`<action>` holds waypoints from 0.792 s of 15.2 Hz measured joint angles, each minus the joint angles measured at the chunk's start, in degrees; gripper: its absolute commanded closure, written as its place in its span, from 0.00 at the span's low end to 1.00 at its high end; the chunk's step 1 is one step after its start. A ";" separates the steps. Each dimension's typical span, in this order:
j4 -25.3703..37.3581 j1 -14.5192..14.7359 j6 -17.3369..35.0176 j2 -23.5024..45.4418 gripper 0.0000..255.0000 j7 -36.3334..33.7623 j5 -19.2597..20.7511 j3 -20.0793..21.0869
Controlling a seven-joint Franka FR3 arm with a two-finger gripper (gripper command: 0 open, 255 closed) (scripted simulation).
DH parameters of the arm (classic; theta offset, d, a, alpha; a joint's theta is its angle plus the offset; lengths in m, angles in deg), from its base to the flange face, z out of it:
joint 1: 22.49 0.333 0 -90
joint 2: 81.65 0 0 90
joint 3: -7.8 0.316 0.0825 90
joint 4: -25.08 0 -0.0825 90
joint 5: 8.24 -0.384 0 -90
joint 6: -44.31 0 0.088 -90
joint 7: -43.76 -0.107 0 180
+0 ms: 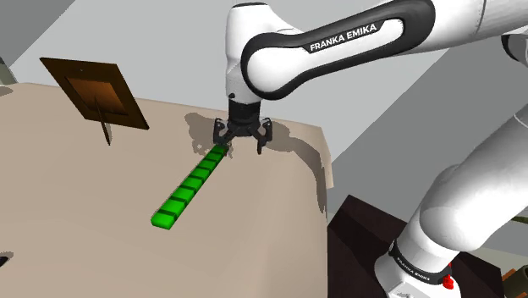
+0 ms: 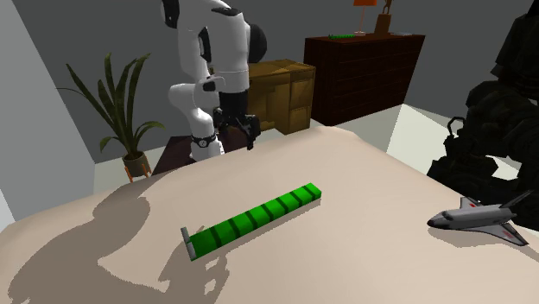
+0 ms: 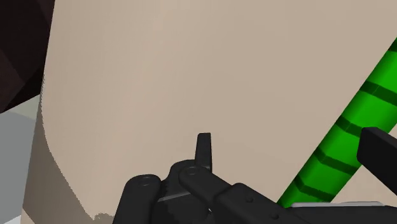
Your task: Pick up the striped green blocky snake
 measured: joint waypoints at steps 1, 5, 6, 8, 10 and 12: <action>1.40 -0.27 0.57 2.31 0.00 -2.97 0.97 0.90; 8.15 -0.57 2.25 12.56 0.00 -14.75 6.20 3.30; 10.38 -0.41 2.20 15.25 0.00 -17.50 7.70 3.43; 14.00 0.38 2.71 20.43 0.00 -22.86 10.50 3.33; 19.53 1.98 2.06 26.42 0.00 -28.29 13.52 2.73; 23.79 3.27 1.77 31.13 0.00 -32.44 15.45 1.61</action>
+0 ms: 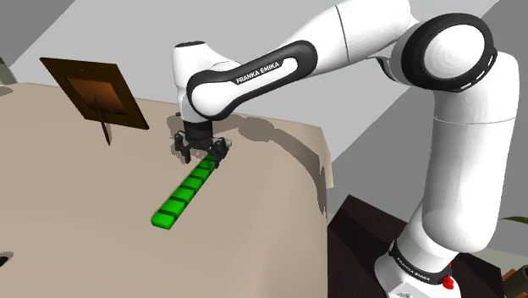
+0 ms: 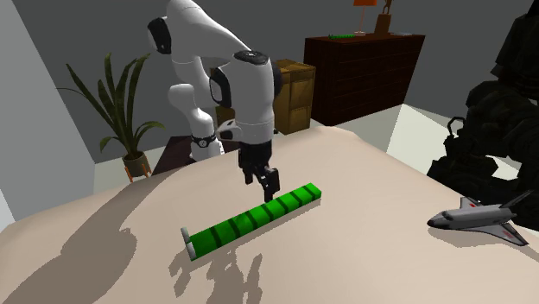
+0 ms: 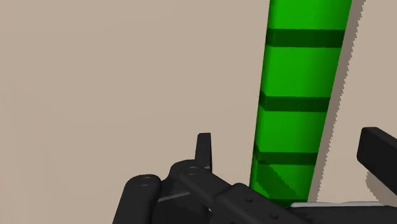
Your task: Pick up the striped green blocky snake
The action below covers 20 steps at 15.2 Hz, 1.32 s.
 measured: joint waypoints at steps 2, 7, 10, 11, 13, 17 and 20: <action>4.28 1.56 -0.55 4.30 0.00 -3.55 1.56 -1.07; 4.72 2.49 1.41 7.00 0.00 -5.51 2.77 -1.84; 3.63 2.57 3.25 7.85 0.00 -5.84 3.29 -2.14; 3.56 2.63 3.47 8.00 1.00 -5.92 3.37 -2.19; 3.56 2.68 3.64 8.14 1.00 -5.98 3.45 -2.22; 3.57 2.69 3.64 8.14 1.00 -5.99 3.47 -2.22; 3.61 2.70 3.61 8.17 1.00 -5.99 3.48 -2.23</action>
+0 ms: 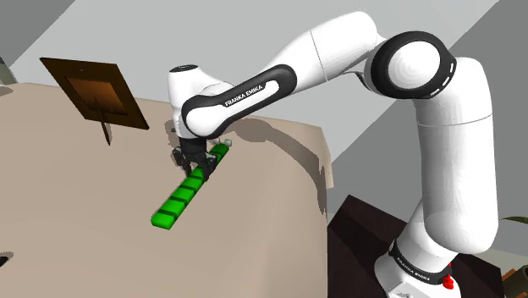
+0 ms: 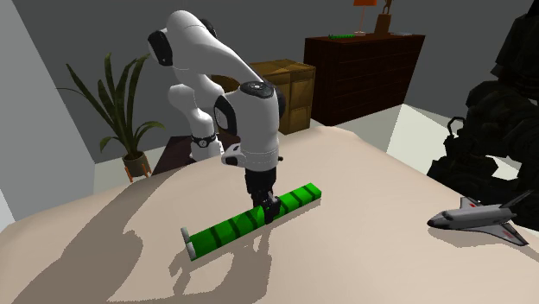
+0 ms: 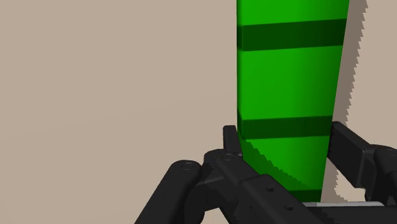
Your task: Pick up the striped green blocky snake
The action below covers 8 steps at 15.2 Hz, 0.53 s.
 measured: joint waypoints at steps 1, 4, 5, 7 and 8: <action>0.01 0.00 -0.01 0.00 1.00 0.00 0.00 0.00; 0.75 -0.14 -1.38 -0.65 1.00 0.30 -0.44 0.22; 1.03 -0.20 -1.95 -0.98 1.00 0.43 -0.62 0.32; 2.08 -0.13 -3.27 -1.29 1.00 0.54 -0.86 0.46; 2.38 -0.14 -3.85 -1.60 1.00 0.61 -1.03 0.57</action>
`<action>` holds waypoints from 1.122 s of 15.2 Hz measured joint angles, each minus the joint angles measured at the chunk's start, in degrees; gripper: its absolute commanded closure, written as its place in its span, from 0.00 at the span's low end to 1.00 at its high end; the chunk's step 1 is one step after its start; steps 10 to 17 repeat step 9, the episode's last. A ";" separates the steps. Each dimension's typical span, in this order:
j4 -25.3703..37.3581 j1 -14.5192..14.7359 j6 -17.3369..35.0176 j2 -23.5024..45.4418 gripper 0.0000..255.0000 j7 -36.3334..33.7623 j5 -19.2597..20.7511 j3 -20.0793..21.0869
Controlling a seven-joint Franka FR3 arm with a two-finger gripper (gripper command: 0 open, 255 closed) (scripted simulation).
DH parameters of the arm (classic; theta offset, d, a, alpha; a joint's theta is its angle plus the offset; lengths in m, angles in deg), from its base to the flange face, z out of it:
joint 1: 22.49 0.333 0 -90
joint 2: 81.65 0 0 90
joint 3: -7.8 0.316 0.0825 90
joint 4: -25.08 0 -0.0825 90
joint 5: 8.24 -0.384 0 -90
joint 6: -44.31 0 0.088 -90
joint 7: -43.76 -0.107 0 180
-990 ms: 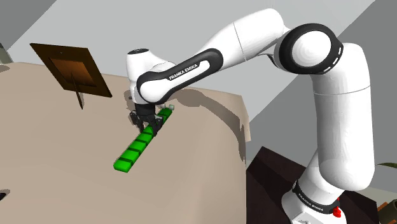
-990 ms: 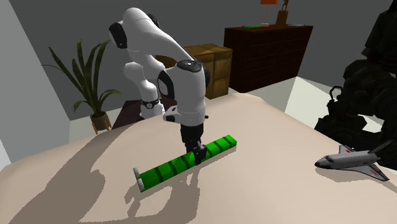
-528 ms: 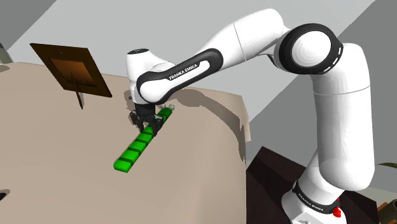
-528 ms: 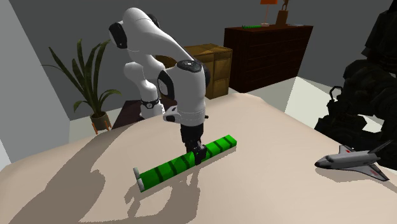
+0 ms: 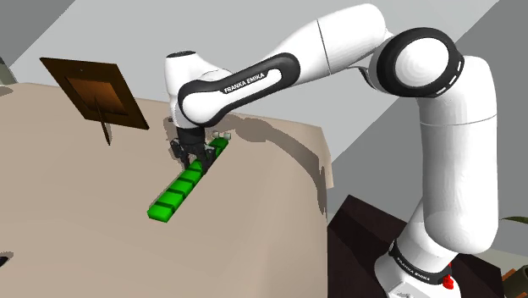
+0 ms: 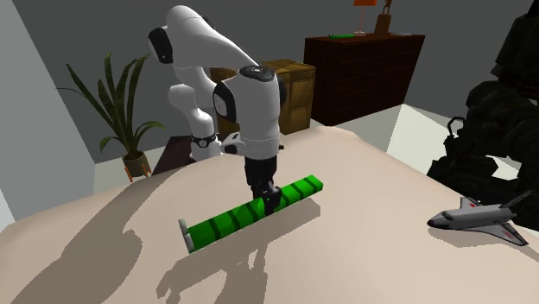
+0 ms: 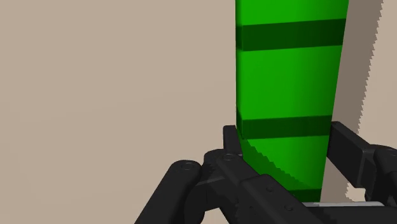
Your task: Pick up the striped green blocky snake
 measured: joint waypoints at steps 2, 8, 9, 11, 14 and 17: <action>0.93 -0.07 -1.30 -0.42 1.00 0.26 -0.30 0.13; 3.52 -0.12 -5.17 -1.87 1.00 0.75 -1.16 0.59; 3.86 -0.15 -5.56 -1.95 1.00 0.86 -1.23 0.61; 3.86 -0.15 -5.56 -1.95 1.00 0.86 -1.23 0.61; 3.86 -0.15 -5.56 -1.95 1.00 0.86 -1.23 0.61; 3.86 -0.15 -5.56 -1.95 1.00 0.86 -1.23 0.61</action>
